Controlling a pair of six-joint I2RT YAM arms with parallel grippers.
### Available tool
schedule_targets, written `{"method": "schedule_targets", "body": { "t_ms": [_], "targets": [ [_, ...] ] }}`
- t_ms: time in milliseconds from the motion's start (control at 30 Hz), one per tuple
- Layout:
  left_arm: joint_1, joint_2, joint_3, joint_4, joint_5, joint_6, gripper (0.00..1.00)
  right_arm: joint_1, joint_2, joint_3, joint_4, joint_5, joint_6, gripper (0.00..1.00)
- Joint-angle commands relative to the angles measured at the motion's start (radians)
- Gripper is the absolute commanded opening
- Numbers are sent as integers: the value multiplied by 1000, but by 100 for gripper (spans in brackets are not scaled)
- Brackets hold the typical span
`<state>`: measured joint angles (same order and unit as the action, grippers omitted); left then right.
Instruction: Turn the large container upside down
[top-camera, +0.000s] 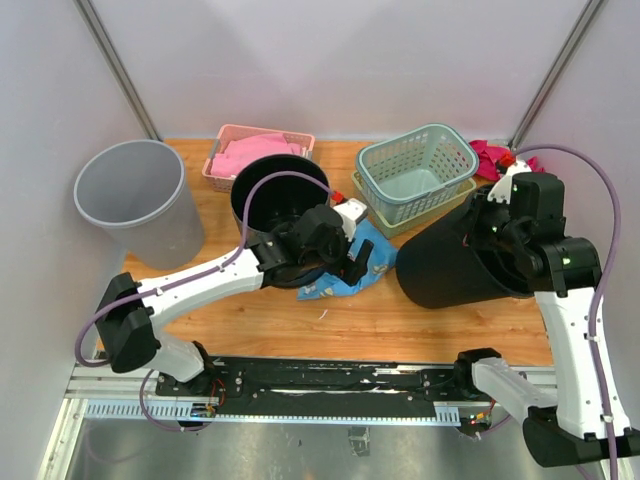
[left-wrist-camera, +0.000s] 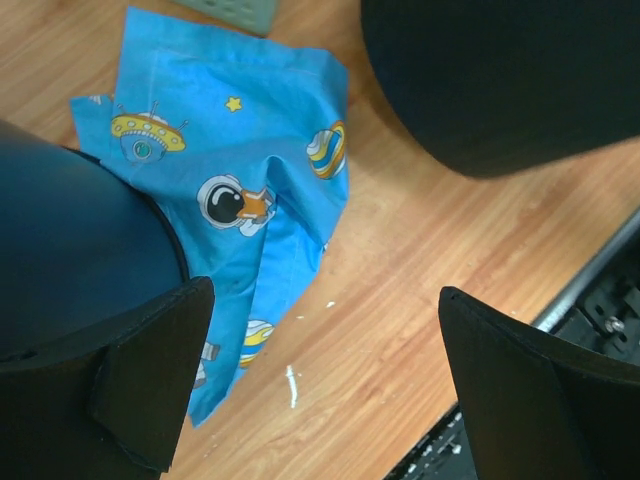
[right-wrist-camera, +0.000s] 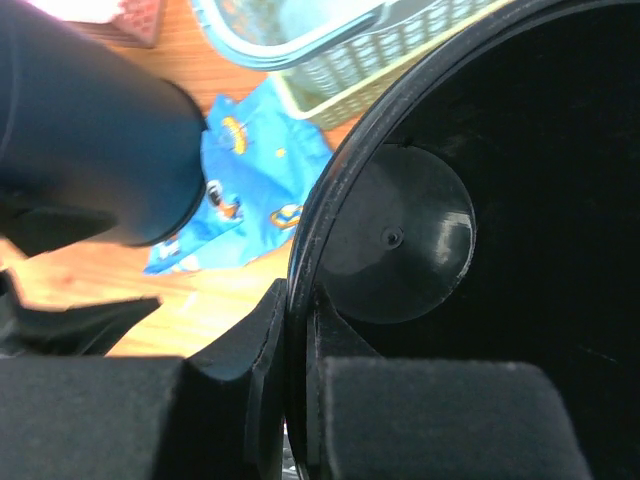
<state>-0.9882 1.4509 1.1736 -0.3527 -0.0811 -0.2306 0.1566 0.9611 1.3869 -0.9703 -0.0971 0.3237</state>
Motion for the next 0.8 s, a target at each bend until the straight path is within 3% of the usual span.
{"method": "schedule_targets", "body": {
  "t_ms": [0, 133, 233, 367, 567, 700, 767],
  "targets": [
    [94, -78, -78, 46, -78, -56, 99, -41, -22, 1, 24, -262, 138, 0],
    [145, -181, -142, 34, -76, -69, 99, -139, -43, -138, 203, -533, 271, 0],
    [146, -237, -137, 11, -41, -79, 99, -191, -58, -279, 419, -758, 472, 0],
    [146, -291, -106, -6, 26, -109, 99, -211, -89, -437, 664, -862, 677, 0],
    [146, -280, -57, 0, 157, -150, 99, -249, -121, -522, 539, -822, 583, 2],
    [146, -243, -32, -28, 194, -202, 99, -271, -133, -535, 319, -663, 372, 35],
    [146, -237, -30, -43, 195, -241, 99, -272, -140, -526, 245, -586, 280, 44]
  ]
}}
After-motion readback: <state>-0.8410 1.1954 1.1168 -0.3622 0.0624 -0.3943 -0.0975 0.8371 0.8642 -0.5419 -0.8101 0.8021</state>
